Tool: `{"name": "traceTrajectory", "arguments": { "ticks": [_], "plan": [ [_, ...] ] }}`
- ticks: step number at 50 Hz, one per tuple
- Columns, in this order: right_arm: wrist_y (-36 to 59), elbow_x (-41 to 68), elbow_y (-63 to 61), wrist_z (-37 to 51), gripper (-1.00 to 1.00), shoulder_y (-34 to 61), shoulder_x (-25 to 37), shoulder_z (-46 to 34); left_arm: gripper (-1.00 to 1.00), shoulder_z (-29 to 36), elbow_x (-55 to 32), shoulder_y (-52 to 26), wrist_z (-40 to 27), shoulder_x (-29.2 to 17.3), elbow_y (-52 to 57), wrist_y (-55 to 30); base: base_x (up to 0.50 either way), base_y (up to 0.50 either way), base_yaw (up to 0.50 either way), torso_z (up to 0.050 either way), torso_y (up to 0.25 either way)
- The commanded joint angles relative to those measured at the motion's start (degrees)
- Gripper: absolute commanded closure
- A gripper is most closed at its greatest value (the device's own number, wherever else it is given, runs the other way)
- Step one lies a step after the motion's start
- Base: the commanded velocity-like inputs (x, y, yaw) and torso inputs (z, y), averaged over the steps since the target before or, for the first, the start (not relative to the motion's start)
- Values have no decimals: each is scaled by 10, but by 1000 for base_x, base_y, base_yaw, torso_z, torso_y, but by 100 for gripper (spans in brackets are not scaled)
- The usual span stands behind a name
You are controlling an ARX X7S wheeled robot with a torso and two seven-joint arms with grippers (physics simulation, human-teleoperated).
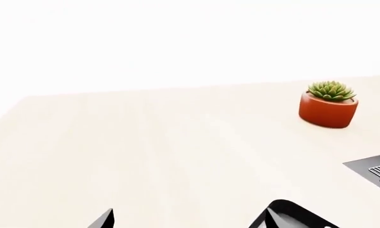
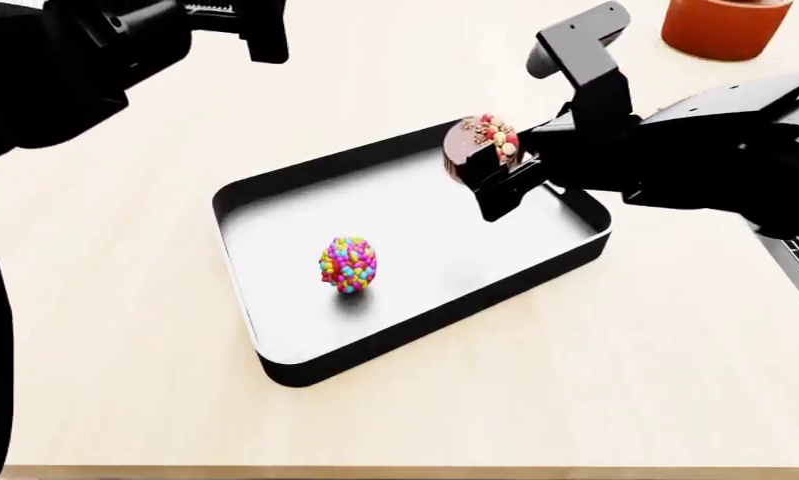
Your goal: Move the dessert items from the plate to the tray.
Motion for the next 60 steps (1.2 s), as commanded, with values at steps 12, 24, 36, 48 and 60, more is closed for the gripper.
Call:
{"name": "traceTrajectory", "arguments": {
  "ticks": [12, 24, 36, 48, 60],
  "plan": [
    [-2, -16, 2, -22, 100, -14, -11, 5, -100, -2, -3, 8, 1, 2, 6, 0, 0, 0, 0, 0, 1],
    [-8, -18, 10, -28, 100, -27, -17, 2, -100, 0, -2, 11, 3, -1, 4, 5, 0, 0, 0, 0, 0],
    [-28, -30, 35, -46, 100, -44, -28, -4, -100, 3, -4, 13, 2, -1, 8, 6, 0, 0, 0, 1, 1],
    [-27, -31, 37, -48, 100, -45, -30, -5, -100, 4, -4, 15, 2, -2, 6, 8, 0, 0, 0, 0, 0],
    [-20, -26, 30, -45, 100, -47, -27, -5, -100, 5, -7, 13, 2, -2, 4, 9, 0, 0, 0, 0, 1]
  ]
}}
